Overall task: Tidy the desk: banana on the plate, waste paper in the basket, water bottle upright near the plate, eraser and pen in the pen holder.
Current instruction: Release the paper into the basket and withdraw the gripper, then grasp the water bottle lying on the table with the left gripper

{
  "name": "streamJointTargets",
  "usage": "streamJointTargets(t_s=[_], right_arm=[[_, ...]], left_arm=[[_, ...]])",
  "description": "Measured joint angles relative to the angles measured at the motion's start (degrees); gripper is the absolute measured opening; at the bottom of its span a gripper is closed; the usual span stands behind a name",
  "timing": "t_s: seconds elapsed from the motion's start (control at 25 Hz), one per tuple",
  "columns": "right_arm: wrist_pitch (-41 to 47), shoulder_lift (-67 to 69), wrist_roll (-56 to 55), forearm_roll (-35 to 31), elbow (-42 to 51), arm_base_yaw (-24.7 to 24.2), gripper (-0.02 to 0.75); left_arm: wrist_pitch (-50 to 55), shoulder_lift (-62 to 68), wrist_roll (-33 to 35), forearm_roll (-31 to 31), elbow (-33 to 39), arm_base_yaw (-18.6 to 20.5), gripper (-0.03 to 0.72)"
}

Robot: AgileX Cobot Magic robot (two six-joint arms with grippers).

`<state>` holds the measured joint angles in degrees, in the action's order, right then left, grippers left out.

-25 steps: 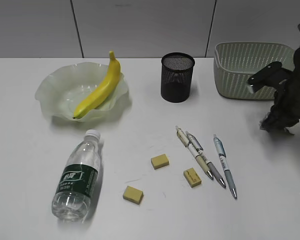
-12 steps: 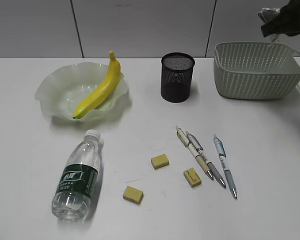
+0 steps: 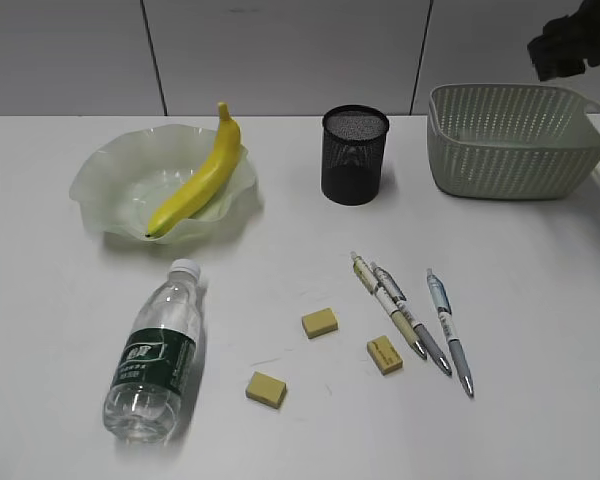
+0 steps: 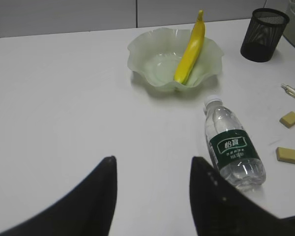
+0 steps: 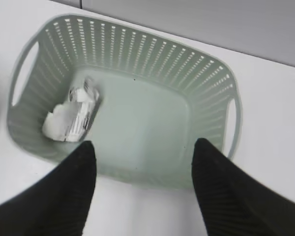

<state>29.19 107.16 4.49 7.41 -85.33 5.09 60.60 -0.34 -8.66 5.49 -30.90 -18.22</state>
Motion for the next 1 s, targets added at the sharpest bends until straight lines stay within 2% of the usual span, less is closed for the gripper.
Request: streamJointTargets(t_s=[0.12,0.28,0.44,0.56,0.72,0.84,1.0], right_arm=[[1.5,-9.2,-0.4,-2.2,6.9,0.3,0.468],[4.8,-27.0,-0.9,-3.4,22.2,3.3,0.429],[12.0,-45.7,-5.6,-4.1,37.3,7.2,0.423],[20.1,-61.2,-7.2,-4.0,45.6,7.8,0.423],[27.4,-79.6,-7.4,-3.9,51.7,7.9,0.423],[28.3,-91.9,-7.4,-3.9,53.9,7.9,0.421],[29.4,-101.1,-7.4,-3.9,55.6,7.9,0.419]], left_arm=[[0.0,0.0,0.0,0.0,0.0,0.0,0.351],[0.0,0.0,0.0,0.0,0.0,0.0,0.322],[0.0,0.0,0.0,0.0,0.0,0.0,0.281],[0.0,0.0,0.0,0.0,0.0,0.0,0.249],[-0.1,0.0,0.0,0.0,0.0,0.0,0.244],[-0.3,1.8,0.3,-0.1,0.0,0.0,0.245],[-3.3,8.2,0.4,-1.0,-1.7,0.0,0.267]])
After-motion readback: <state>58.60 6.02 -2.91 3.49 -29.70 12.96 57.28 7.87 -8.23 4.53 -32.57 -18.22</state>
